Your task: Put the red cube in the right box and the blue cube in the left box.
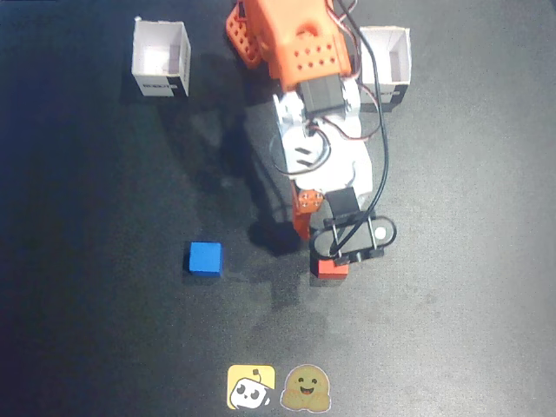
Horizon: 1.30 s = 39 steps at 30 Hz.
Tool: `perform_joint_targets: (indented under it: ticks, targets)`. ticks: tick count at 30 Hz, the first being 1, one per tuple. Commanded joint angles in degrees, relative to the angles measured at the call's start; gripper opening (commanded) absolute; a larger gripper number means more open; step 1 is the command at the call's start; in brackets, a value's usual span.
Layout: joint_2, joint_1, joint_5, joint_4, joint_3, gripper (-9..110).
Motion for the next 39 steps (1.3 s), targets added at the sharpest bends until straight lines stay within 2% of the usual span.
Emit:
perform_joint_targets:
  ticks: [1,12,39]
  targets:
    - [-1.67,-1.05,2.64,-1.49,-4.48,18]
    - [-8.53,-2.90,7.03,-5.01,-7.65,20]
    - [-21.18,-1.32,9.32,-7.38,-12.66,24]
